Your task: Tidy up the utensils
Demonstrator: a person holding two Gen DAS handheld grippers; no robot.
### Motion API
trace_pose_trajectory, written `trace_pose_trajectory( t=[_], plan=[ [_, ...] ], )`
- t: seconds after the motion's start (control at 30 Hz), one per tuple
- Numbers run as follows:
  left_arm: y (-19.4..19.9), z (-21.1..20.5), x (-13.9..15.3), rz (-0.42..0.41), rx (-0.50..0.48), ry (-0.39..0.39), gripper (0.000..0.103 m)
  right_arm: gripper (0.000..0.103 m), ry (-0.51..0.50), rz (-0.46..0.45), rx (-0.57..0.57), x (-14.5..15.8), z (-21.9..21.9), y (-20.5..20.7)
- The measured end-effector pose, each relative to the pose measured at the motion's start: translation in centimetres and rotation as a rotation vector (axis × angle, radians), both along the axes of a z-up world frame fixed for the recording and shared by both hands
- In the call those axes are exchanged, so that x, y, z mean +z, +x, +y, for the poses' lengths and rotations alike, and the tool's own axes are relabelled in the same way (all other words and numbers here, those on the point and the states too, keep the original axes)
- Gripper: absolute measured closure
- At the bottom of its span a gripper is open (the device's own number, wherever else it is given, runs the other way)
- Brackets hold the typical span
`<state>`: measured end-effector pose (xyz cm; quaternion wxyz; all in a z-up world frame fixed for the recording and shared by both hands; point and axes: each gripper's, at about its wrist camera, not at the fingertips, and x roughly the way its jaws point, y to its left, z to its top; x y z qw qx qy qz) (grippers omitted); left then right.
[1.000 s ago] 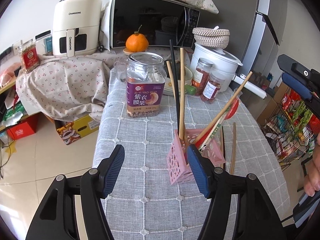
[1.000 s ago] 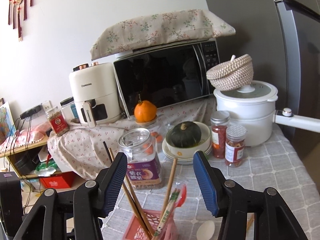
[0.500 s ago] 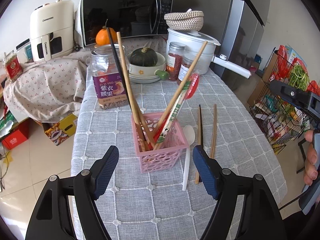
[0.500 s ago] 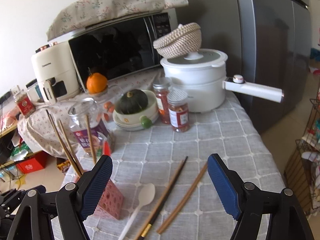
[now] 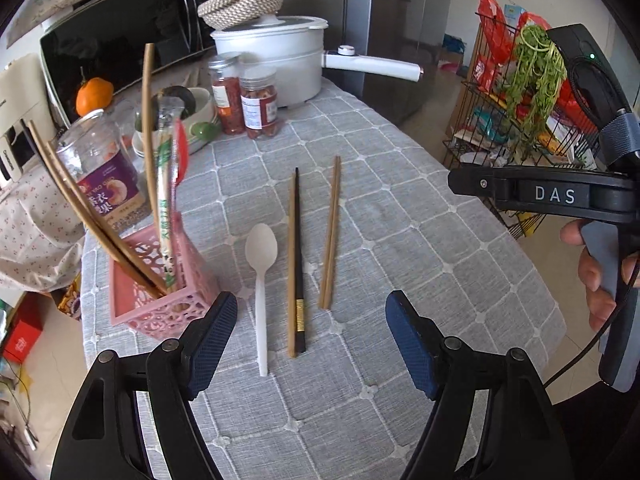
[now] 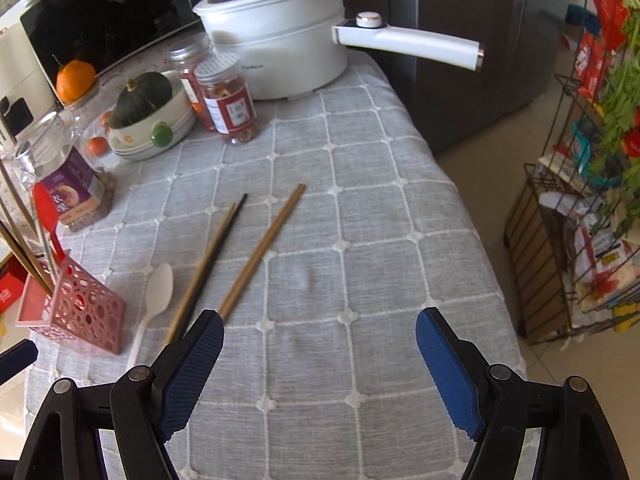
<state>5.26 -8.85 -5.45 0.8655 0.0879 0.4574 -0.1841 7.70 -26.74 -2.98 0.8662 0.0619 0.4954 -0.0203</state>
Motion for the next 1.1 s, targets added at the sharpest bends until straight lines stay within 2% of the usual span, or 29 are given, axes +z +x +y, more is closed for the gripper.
trace_pose_trajectory(
  t=[0.1,0.17,0.27,0.47,0.6,0.73,0.9,1.1],
  plan=[
    [1.8,-2.2,-0.9,0.043,-0.016,0.0,0.027,0.02,0.002,0.021,-0.031,-0.5,-1.7,0.3],
    [3.5,-3.6,-1.6,0.071,-0.014,0.014,0.044,0.02,-0.004,0.033,-0.055,-1.0,-3.0,0.4],
    [6.6,-4.9,-3.0,0.137,0.003,0.006,0.063,0.02,-0.016,0.057,-0.093,-1.9,-4.6,0.6],
    [12.9,-5.9,-6.1,0.162,0.108,0.076,0.088,0.02,-0.003,0.098,-0.134,-3.0,-6.3,1.3],
    [16.1,-5.7,-7.1,0.167,0.162,0.098,0.094,0.02,0.051,0.107,-0.152,-3.2,-6.9,1.6],
    [18.3,-5.4,-8.4,0.199,0.204,0.108,0.097,0.02,0.048,0.117,-0.145,-3.5,-6.8,1.8],
    [19.6,-4.9,-9.7,0.239,0.24,0.122,0.098,0.02,0.071,0.127,-0.143,-3.8,-7.0,2.0],
    [19.9,-4.2,-10.0,0.245,0.258,0.115,0.098,0.02,0.062,0.123,-0.121,-3.7,-6.5,2.0]
  ],
)
